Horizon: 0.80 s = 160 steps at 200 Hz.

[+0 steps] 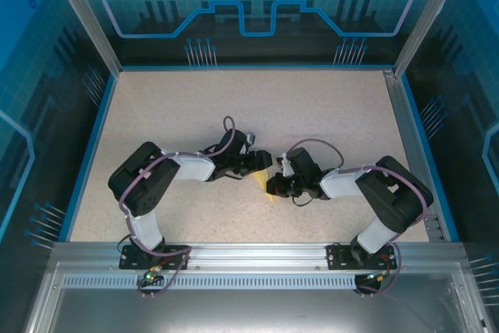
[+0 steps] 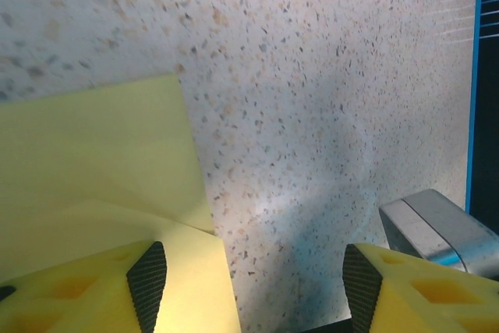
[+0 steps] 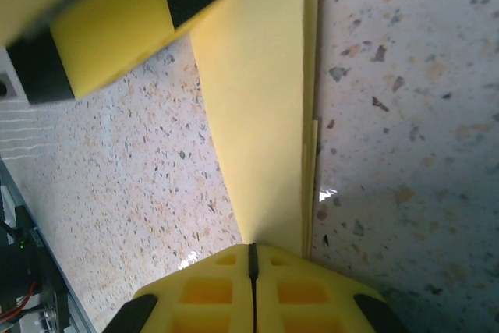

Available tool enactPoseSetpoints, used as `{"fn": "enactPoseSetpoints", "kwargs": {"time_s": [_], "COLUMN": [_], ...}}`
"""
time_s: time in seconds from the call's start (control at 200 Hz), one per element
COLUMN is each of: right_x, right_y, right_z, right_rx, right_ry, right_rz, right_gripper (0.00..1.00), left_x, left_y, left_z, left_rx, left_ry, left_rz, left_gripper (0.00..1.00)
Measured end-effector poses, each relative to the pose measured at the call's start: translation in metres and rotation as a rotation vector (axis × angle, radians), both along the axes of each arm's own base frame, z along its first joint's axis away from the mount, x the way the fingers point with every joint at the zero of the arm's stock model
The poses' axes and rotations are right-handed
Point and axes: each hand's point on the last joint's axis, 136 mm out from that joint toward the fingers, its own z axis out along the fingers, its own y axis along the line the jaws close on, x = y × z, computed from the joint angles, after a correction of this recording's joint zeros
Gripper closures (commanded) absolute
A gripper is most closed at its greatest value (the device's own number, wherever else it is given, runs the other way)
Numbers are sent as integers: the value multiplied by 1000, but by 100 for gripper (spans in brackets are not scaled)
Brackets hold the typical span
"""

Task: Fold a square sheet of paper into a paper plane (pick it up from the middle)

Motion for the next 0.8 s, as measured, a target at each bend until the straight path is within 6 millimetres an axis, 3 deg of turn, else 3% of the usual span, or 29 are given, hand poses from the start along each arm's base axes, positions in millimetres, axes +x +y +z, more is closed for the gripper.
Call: {"fn": "enactPoseSetpoints", "kwargs": {"time_s": [0.8], "right_x": [-1], "right_y": [1], "right_z": [1], "right_rx": [-10], "right_ry": [-16], "right_rz": [54], "right_gripper": [94], "left_x": [49], "left_y": [38], "left_z": [1], "left_rx": [35], "left_ry": [-56], "left_rz": [21], "left_gripper": [33]}}
